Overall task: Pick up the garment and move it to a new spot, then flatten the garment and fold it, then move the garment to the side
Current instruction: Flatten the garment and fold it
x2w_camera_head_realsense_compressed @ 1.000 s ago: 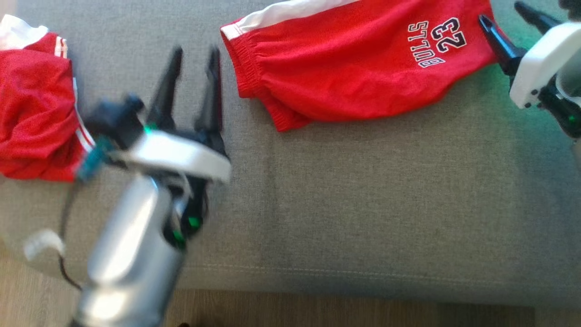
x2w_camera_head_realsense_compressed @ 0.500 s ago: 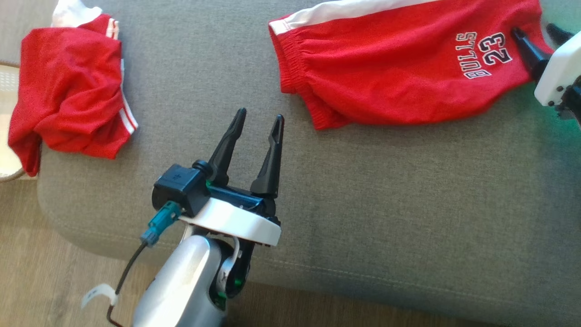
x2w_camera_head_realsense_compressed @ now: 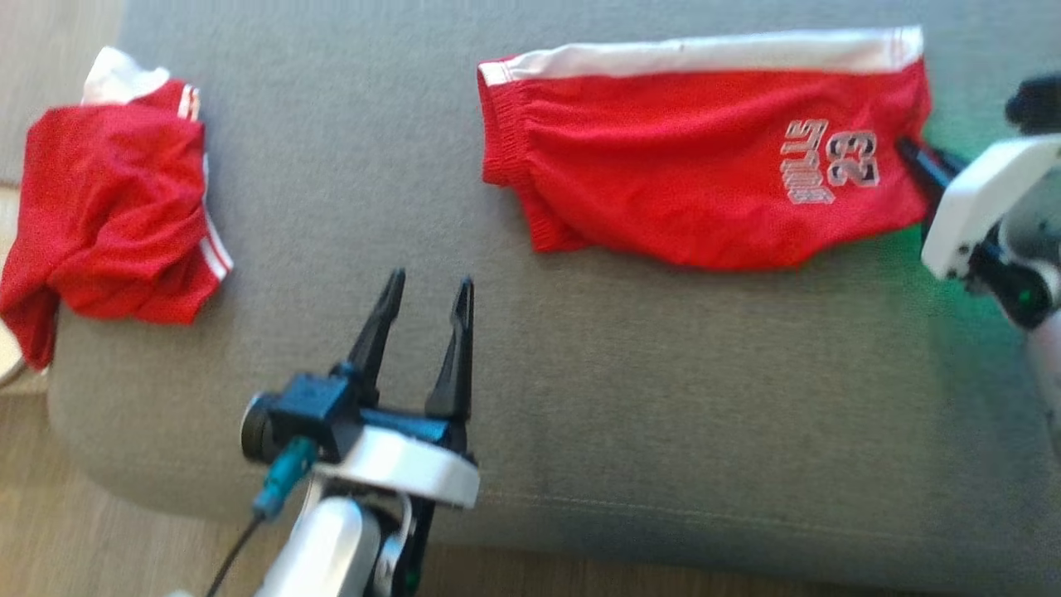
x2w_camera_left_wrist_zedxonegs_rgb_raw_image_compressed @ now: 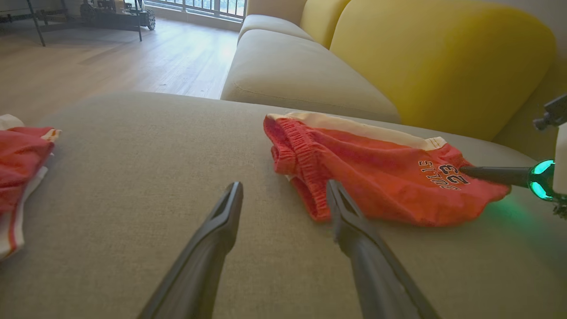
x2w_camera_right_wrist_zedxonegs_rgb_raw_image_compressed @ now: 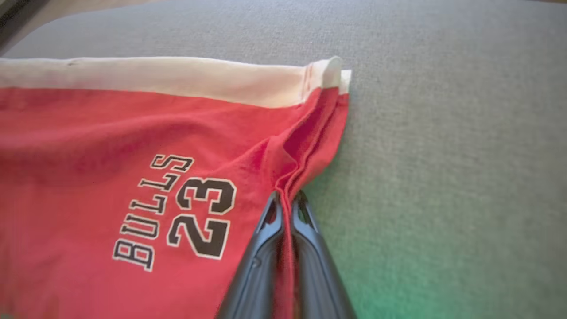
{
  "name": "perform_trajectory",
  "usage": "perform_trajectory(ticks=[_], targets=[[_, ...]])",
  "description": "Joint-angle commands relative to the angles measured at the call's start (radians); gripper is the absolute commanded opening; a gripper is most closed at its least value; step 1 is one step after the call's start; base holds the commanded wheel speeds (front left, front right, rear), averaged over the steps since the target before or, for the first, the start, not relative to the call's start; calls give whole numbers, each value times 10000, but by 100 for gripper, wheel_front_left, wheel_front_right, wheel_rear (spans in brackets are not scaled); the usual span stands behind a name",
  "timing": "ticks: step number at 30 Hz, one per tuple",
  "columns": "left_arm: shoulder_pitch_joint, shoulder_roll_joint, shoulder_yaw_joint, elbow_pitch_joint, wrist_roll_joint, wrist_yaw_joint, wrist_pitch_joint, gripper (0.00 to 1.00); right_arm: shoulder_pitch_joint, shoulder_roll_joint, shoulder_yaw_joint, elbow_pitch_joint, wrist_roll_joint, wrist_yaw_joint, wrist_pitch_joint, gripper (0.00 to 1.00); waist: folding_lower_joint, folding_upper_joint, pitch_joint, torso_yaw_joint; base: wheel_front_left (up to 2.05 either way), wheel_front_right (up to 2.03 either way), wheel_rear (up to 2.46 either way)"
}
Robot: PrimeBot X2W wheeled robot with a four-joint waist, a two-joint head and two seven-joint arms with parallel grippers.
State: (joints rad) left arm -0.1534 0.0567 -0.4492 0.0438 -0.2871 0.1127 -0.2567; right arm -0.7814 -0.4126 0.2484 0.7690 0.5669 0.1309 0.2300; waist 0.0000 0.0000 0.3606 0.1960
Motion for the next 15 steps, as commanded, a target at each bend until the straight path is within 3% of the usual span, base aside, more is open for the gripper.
perform_trajectory(ticks=[1, 8, 15], targets=[[156, 141, 299, -245, 140, -71, -51, 100, 191, -268, 147, -508, 82, -2, -35, 0, 0, 0, -453, -464, 0, 0, 0], [581, 377, 327, -289, 554, -272, -51, 100, 297, -1153, -292, -1188, -275, -2, 262, 0, 0, 0, -738, -1180, 0, 0, 0], [381, 351, 204, -314, 667, -479, -51, 100, -110, -1604, -978, -1473, -809, -2, 850, 0, 0, 0, -431, -1317, 0, 0, 0]])
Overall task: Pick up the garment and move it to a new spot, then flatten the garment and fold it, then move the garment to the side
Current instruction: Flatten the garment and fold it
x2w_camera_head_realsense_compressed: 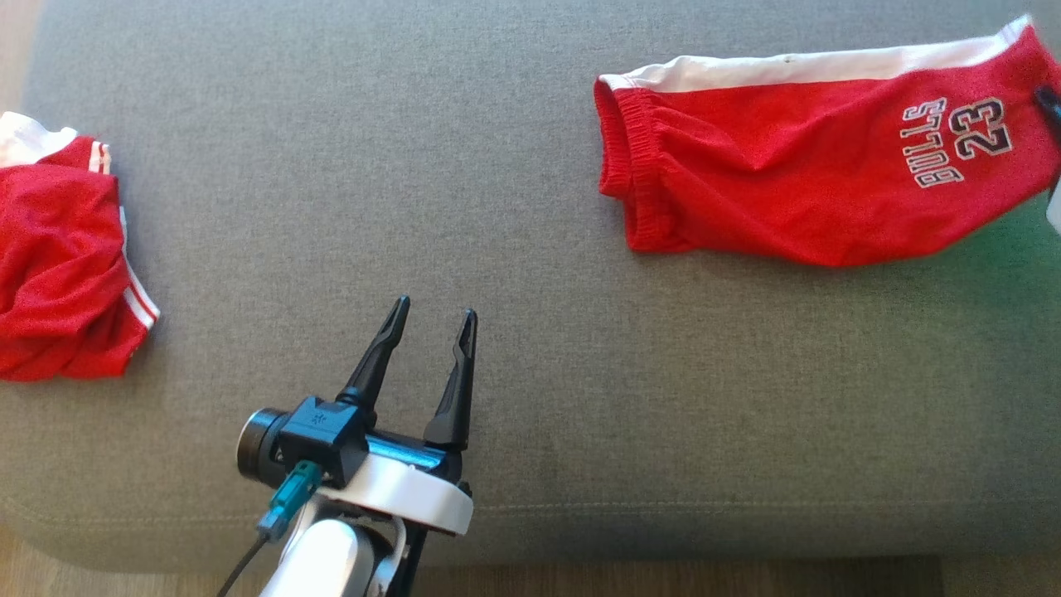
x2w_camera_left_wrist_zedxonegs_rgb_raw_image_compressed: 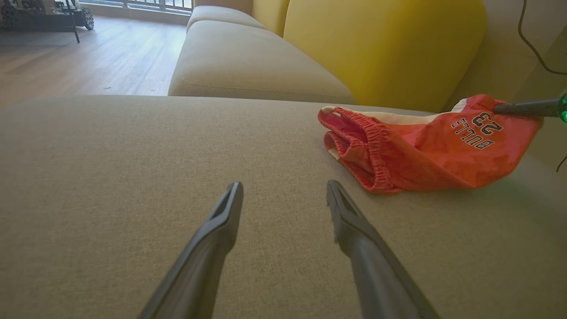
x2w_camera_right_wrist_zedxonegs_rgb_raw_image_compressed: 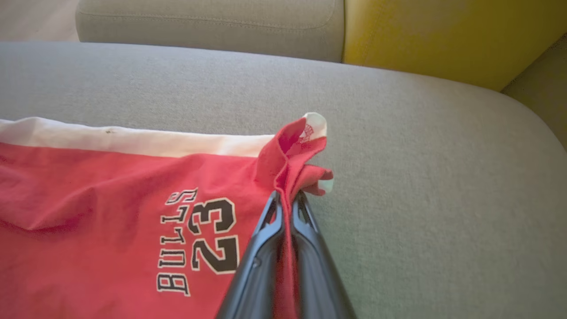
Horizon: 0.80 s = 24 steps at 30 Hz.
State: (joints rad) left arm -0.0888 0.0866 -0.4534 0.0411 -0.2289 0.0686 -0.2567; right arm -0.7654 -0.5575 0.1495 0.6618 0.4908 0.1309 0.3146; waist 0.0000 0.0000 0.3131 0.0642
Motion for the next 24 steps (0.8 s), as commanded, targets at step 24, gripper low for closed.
perform_trajectory(ticks=[24], targets=[[-582, -216, -168, 277, -208, -242, -51, 100, -978, 2018, 3151, -3234, -607, -2, 1705, 0, 0, 0, -101, 842, 0, 0, 0]])
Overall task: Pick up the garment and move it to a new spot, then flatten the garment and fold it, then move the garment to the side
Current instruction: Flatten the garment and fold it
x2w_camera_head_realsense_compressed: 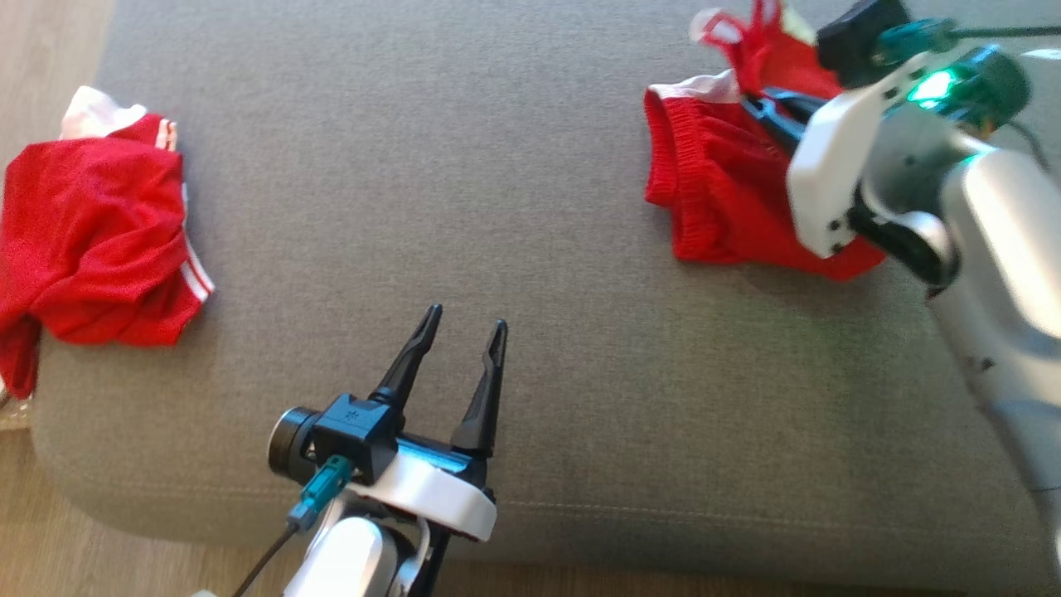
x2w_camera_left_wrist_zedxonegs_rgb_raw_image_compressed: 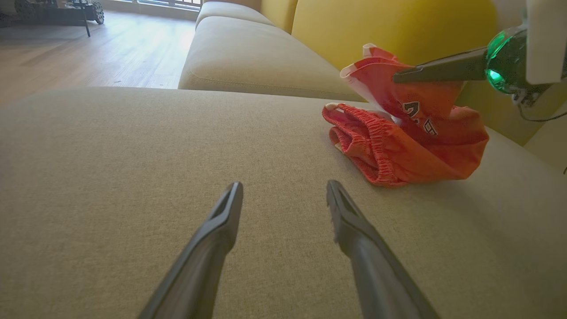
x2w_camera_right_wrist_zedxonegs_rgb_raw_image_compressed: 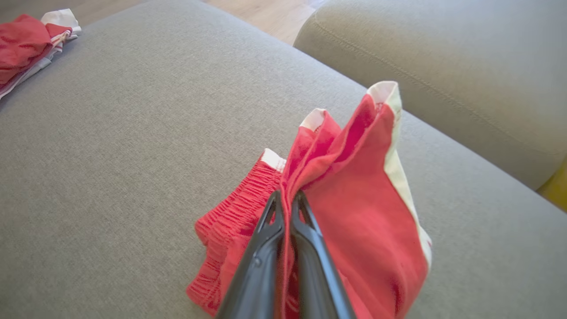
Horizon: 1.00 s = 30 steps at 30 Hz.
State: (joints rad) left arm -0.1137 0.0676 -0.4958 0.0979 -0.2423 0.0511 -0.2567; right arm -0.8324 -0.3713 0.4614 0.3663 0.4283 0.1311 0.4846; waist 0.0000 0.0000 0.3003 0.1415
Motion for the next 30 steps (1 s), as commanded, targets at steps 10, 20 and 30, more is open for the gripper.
perform_trajectory(ticks=[10, 20, 30], targets=[[-270, -102, 85, -79, -111, -151, -51, 100, -155, 1032, 803, 743, 141, -4, -390, 100, 0, 0, -214, 358, 0, 0, 0], [128, -119, 401, -223, -119, 77, -51, 100, 561, 591, -716, -504, 76, -4, -2010, 100, 0, 0, -790, 91, 0, 0, 0], [637, -118, 1084, -665, -217, 373, -51, 100, 3278, 863, -3004, -2018, -1259, -4, -3808, 100, 0, 0, -1447, -576, 0, 0, 0]])
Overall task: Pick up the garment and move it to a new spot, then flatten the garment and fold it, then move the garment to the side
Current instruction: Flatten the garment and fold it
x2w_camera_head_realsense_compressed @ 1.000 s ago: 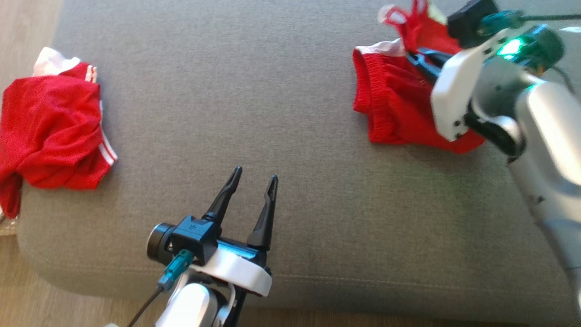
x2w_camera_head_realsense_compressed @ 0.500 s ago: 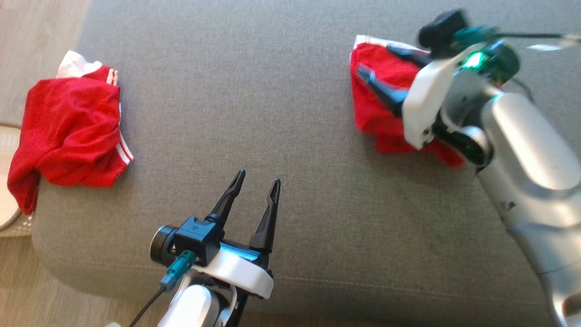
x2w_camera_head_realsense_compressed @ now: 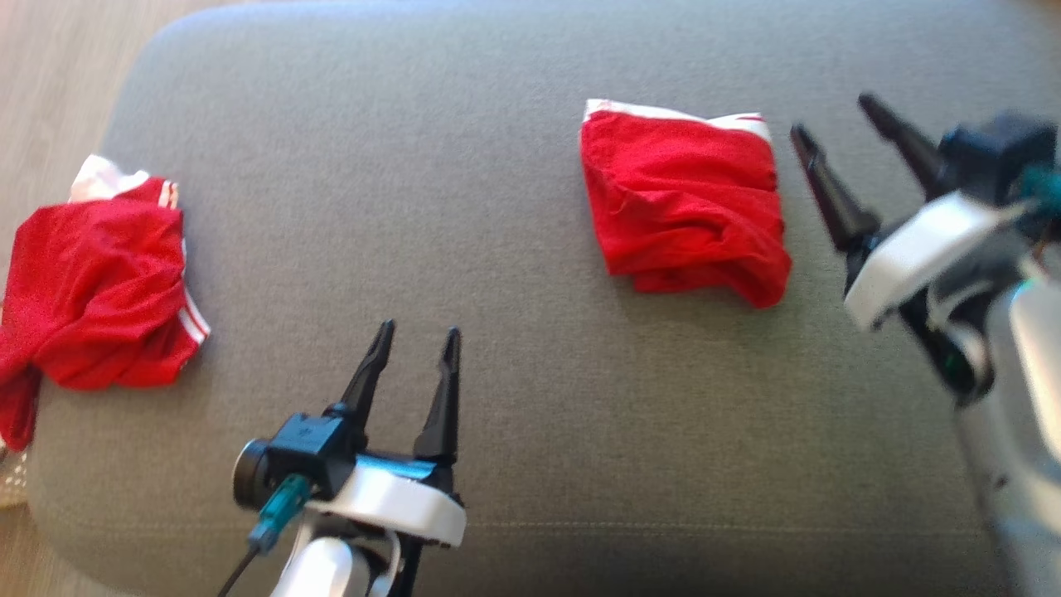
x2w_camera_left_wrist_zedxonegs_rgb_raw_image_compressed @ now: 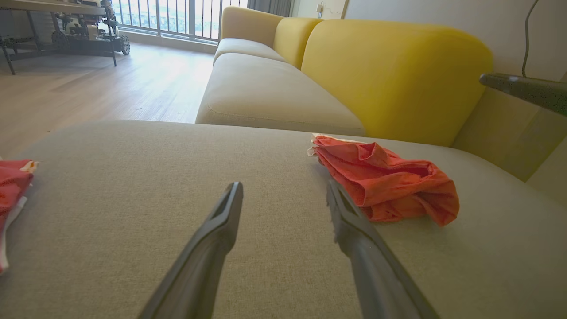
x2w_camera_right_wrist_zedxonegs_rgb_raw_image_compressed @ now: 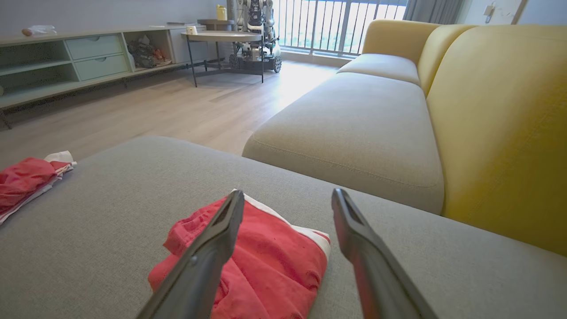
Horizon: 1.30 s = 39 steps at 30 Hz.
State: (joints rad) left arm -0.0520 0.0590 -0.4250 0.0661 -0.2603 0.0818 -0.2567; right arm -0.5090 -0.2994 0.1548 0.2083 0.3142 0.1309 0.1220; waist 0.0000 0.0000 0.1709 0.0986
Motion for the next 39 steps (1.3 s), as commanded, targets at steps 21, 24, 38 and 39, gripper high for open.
perform_trajectory(ticks=[21, 24, 38, 39], targets=[[1505, -9, 1082, -1020, 461, 499, -51, 100, 4287, 2383, -1276, -829, -2700, -2, -3241, 100, 0, 0, -1412, -336, 0, 0, 0], [1493, -19, 1027, -1047, 534, 467, -51, 100, 4119, 2424, -1384, -678, -2749, -2, -3147, 100, 0, 0, -1390, -133, 0, 0, 0], [920, -76, 349, -1028, 465, 256, -51, 100, -679, 561, -303, 3677, -2829, -2, -2419, 0, 0, 0, -87, 1007, 0, 0, 0], [848, -78, 304, -1016, 435, 259, -51, 100, -982, 431, -65, 4048, -2786, -2, -2417, 0, 0, 0, 22, 1069, 0, 0, 0]])
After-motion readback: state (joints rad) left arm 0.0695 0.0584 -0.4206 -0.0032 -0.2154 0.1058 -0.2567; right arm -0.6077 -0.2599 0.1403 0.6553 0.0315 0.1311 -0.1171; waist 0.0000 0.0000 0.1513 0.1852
